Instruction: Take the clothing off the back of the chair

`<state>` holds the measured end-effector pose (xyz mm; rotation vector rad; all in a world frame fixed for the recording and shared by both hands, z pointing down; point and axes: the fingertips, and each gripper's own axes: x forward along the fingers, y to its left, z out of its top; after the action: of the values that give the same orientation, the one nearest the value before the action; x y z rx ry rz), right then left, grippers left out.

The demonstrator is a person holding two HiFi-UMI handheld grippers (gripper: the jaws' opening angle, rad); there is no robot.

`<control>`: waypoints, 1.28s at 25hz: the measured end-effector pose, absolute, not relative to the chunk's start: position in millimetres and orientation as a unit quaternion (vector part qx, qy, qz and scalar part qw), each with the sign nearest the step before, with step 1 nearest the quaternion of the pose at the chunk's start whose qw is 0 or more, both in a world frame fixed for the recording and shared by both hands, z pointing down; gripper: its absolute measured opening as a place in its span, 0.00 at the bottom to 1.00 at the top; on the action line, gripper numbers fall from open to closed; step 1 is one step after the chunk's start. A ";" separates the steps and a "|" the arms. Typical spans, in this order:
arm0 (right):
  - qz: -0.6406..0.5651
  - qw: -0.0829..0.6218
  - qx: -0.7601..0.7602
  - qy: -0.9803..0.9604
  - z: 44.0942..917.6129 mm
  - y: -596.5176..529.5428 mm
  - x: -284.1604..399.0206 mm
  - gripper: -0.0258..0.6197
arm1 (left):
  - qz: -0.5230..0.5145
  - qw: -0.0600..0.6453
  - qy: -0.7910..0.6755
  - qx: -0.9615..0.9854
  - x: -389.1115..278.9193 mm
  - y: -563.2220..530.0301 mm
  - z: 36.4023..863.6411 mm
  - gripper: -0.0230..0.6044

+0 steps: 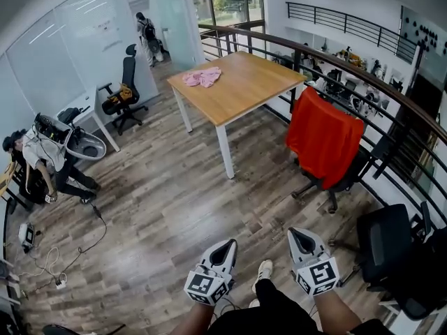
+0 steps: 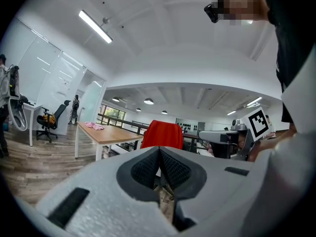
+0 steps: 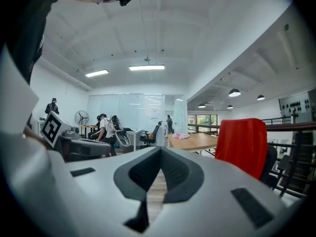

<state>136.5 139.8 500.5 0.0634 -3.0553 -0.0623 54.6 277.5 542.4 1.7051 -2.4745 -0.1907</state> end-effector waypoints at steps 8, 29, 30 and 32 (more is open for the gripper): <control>-0.025 0.045 0.028 -0.998 497.5 106.5 83.0 0.04 | -0.063 0.073 -0.814 0.573 -2.4 239.8 542.7 0.06; -0.007 0.045 0.072 -0.996 500.2 -51.8 -35.3 0.04 | -0.038 0.069 -0.780 0.621 -138.0 63.1 529.8 0.06; -0.006 0.043 0.074 -0.996 499.6 -56.7 -37.0 0.04 | -0.037 0.070 -0.777 0.624 -140.6 56.6 530.9 0.06; -0.002 0.040 0.082 -0.996 498.3 -67.6 -39.7 0.04 | -0.035 0.072 -0.773 0.630 -145.3 43.6 531.4 0.06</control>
<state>-39.7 -67.6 498.3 0.2517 -3.0505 -0.0075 -145.3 43.6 531.4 1.8921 -2.3224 -0.1056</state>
